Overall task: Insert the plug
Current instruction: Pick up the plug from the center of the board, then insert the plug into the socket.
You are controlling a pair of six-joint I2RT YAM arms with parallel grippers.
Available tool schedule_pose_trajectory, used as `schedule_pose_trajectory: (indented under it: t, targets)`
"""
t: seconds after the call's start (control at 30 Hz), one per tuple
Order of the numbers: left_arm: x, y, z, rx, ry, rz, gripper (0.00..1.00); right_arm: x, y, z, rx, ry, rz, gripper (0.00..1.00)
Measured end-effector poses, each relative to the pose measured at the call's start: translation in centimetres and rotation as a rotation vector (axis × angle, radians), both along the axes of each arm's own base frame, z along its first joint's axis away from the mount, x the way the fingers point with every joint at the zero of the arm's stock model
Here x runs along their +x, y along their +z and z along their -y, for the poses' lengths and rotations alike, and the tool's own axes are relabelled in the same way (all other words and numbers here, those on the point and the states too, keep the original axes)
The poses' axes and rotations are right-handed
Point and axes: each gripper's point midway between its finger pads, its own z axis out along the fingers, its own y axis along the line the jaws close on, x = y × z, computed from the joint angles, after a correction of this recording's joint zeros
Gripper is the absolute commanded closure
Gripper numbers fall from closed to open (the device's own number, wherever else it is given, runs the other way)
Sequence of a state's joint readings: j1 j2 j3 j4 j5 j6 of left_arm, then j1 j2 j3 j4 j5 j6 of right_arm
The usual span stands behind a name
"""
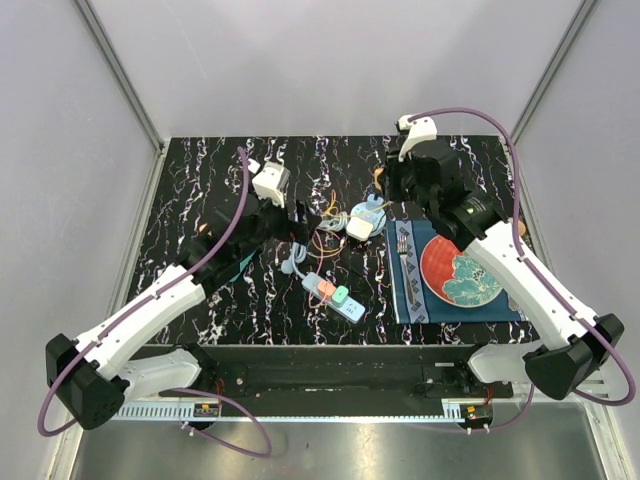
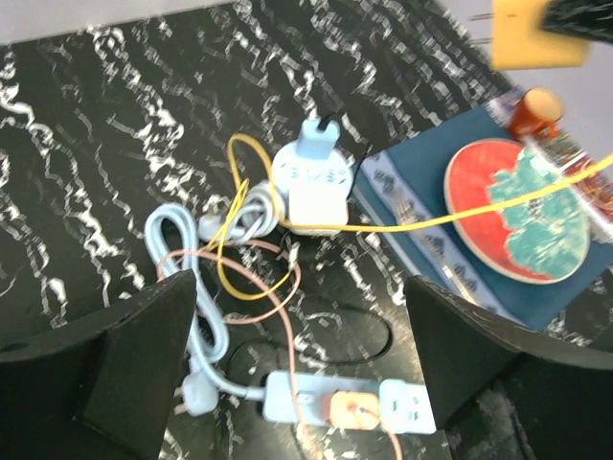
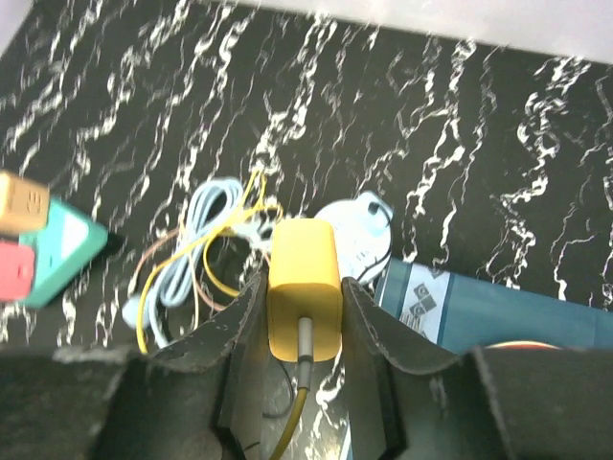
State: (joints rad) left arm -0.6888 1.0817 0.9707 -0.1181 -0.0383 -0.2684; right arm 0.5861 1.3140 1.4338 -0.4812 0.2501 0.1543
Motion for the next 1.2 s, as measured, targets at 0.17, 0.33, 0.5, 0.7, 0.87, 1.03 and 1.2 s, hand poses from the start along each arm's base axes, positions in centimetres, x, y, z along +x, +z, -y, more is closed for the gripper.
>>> schedule_pose_trajectory:
  t: [0.17, 0.33, 0.5, 0.7, 0.87, 1.03, 1.2]
  targets:
    - [-0.1, -2.4, -2.0, 0.115, 0.032, -0.049, 0.07, -3.2, -3.2, -0.6, -0.082, 0.158, -0.138, 1.00]
    - [0.9, -2.0, -5.7, 0.162, 0.121, -0.041, 0.06, -7.6, -8.0, -1.3, -0.127, 0.328, -0.348, 1.00]
    - [2.2, 0.2, -9.3, 0.172, 0.218, 0.025, 0.05, -11.6, -11.4, -1.2, -0.155, 0.432, -0.532, 1.00]
    - [3.5, 0.4, -12.7, 0.235, 0.333, 0.058, 0.05, -15.0, -14.2, -3.7, -0.243, 0.559, -0.649, 1.00]
    - [3.8, -0.7, -16.8, 0.294, 0.482, 0.057, 0.05, -17.7, -18.1, -6.0, -0.336, 0.642, -0.728, 1.00]
    - [3.7, -0.9, -19.9, 0.362, 0.623, 0.058, 0.05, -19.0, -21.2, -5.7, -0.409, 0.636, -0.760, 1.00]
    - [3.6, -1.0, -21.2, 0.400, 0.683, 0.062, 0.05, -18.5, -22.3, -6.2, -0.415, 0.613, -0.733, 1.00]
